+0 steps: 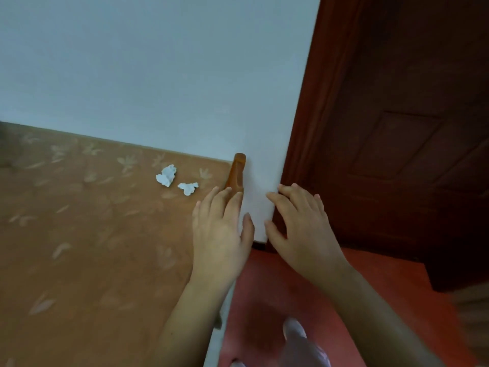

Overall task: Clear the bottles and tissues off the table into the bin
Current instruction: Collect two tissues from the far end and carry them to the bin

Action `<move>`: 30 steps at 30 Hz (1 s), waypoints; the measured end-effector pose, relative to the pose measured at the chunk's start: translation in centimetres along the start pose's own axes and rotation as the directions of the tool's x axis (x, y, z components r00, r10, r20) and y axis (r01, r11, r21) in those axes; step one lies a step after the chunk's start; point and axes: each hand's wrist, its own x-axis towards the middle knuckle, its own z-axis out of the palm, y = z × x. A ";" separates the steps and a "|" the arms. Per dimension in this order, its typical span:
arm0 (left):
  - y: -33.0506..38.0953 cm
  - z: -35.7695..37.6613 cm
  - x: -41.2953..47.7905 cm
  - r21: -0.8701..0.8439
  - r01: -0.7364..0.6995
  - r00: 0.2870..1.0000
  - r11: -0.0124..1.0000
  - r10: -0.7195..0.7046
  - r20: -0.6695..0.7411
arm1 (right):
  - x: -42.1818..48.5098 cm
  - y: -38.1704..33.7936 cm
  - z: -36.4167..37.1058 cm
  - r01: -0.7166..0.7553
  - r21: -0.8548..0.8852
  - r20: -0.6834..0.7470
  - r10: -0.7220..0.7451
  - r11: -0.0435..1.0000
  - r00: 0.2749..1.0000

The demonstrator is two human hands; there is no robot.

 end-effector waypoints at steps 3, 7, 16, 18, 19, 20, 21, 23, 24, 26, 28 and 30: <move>-0.6 1.4 2.0 0.034 0.063 0.996 0.997 -0.061 -0.057 | 3.3 1.2 0.8 0.073 0.024 0.019 -0.074 0.997 0.997; -1.4 3.3 4.6 0.096 0.189 0.973 0.977 -0.173 -0.154 | 8.2 3.3 1.8 0.207 0.096 0.069 -0.214 0.974 0.974; -1.6 5.5 7.8 0.194 0.480 0.862 0.856 -0.418 -0.287 | 16.5 6.4 4.0 0.428 0.287 0.121 -0.475 0.857 0.871; -2.1 5.4 7.6 0.226 0.520 0.841 0.824 -0.449 -0.300 | 17.6 6.2 5.0 0.457 0.315 0.157 -0.521 0.831 0.839; -2.4 5.3 7.5 0.242 0.538 0.832 0.808 -0.463 -0.305 | 18.1 5.9 5.5 0.465 0.329 0.189 -0.540 0.822 0.820; -2.7 5.1 7.4 0.253 0.557 0.821 0.791 -0.479 -0.310 | 18.5 5.6 6.0 0.476 0.341 0.219 -0.561 0.811 0.799; -3.0 4.9 7.3 0.260 0.579 0.807 0.773 -0.497 -0.319 | 18.9 5.3 6.5 0.486 0.354 0.236 -0.579 0.799 0.781; -4.0 4.6 7.4 0.274 0.616 0.779 0.739 -0.521 -0.347 | 19.6 4.4 7.7 0.505 0.372 0.229 -0.604 0.779 0.763; -4.4 4.7 7.4 0.282 0.623 0.775 0.729 -0.527 -0.350 | 19.8 4.1 8.1 0.509 0.378 0.221 -0.609 0.773 0.761; -5.7 4.7 7.5 0.289 0.638 0.765 0.714 -0.546 -0.342 | 20.7 3.1 9.5 0.519 0.403 0.209 -0.628 0.754 0.750; -7.3 4.6 7.6 0.288 0.642 0.763 0.711 -0.558 -0.326 | 21.5 1.9 10.8 0.525 0.411 0.203 -0.636 0.746 0.745; -9.1 4.4 7.6 0.269 0.651 0.756 0.710 -0.571 -0.321 | 22.3 0.8 12.3 0.535 0.402 0.212 -0.644 0.743 0.735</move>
